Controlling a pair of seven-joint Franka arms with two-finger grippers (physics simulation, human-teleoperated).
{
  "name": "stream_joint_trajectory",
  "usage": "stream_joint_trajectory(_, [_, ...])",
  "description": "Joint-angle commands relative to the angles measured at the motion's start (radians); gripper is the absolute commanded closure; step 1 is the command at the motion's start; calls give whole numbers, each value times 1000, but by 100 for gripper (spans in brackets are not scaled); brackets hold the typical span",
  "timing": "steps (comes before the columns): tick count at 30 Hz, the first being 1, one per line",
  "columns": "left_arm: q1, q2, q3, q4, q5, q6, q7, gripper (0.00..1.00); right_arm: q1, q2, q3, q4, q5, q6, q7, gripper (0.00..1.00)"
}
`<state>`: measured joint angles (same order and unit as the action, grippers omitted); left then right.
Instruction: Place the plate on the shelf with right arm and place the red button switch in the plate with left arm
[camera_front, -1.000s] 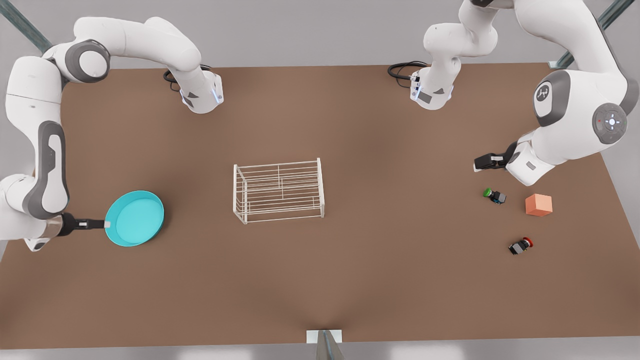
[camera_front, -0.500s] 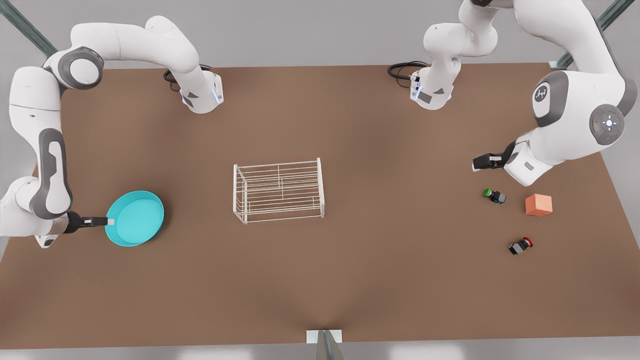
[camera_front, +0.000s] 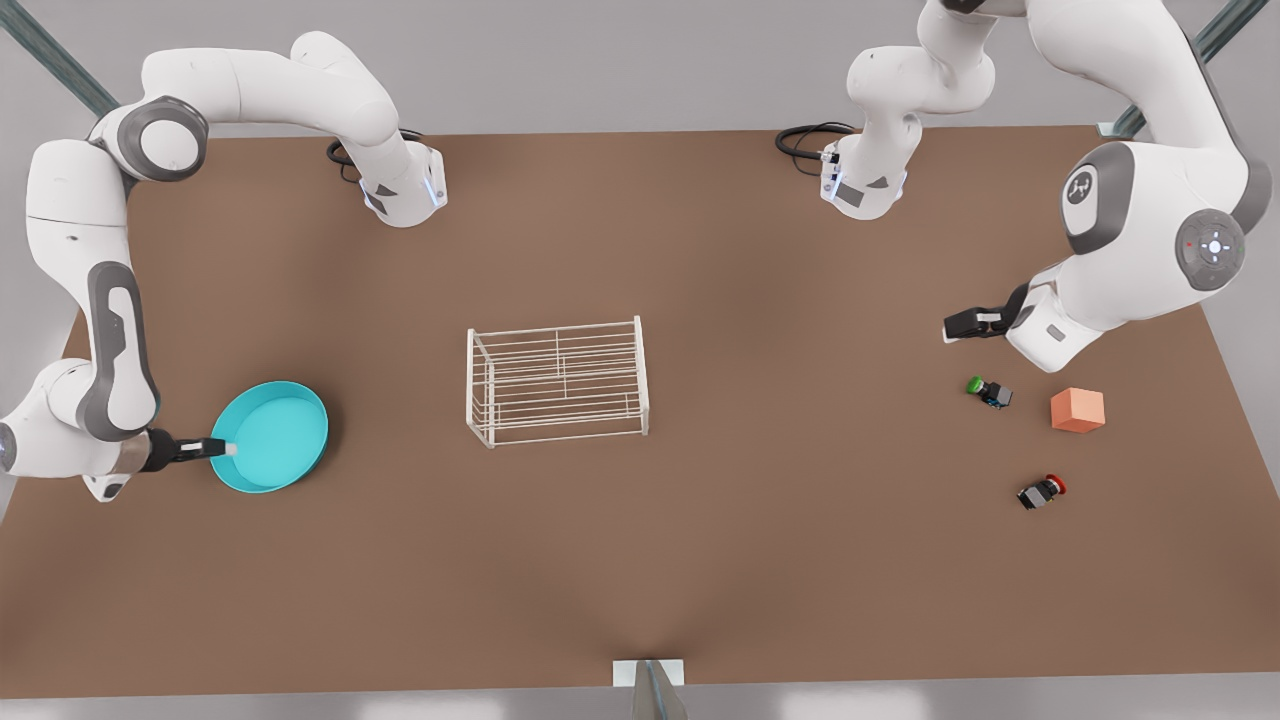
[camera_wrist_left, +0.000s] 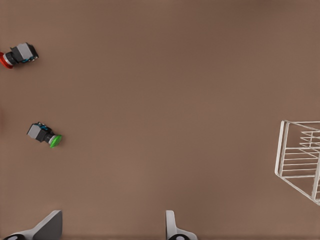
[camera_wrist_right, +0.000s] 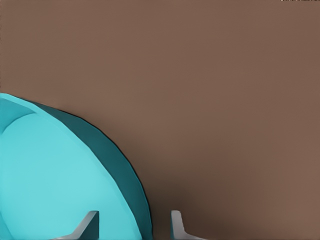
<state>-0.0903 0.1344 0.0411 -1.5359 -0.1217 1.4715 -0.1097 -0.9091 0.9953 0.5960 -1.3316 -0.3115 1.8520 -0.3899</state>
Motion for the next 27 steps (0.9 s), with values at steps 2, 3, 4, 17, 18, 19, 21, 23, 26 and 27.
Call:
stream_joint_trajectory(2, [0,-1,0,0,1,0,-30,0,-2,-1,4,2,2,-5,-33,49])
stream_joint_trajectory(3, [0,-1,0,0,1,0,-30,0,-2,-1,8,2,2,-10,-35,53])
stream_joint_trajectory(4, [0,-1,0,-1,1,0,-30,0,-4,-1,8,2,2,-10,-37,59])
stream_joint_trajectory(17, [-3,-9,-1,-21,14,0,-44,0,-4,-21,48,2,5,-47,-32,77])
stream_joint_trajectory(18, [-3,-9,-1,-21,13,0,-44,0,-4,-24,56,2,5,-51,-32,77])
stream_joint_trajectory(19, [-3,-9,-1,-21,13,0,-44,0,-4,-26,64,2,5,-51,-29,77])
stream_joint_trajectory(21, [-3,-9,-1,-21,14,0,-44,0,-4,-43,88,3,6,-71,-26,77])
stream_joint_trajectory(23, [-3,-10,-1,-21,14,0,-44,0,1,-78,122,2,8,-117,-20,77])
stream_joint_trajectory(26, [-3,-10,-1,-21,14,0,-44,0,24,-122,169,3,6,-162,-23,77])
stream_joint_trajectory(27, [-3,-9,-1,-21,14,0,-48,0,38,-136,182,3,8,-180,-20,77])
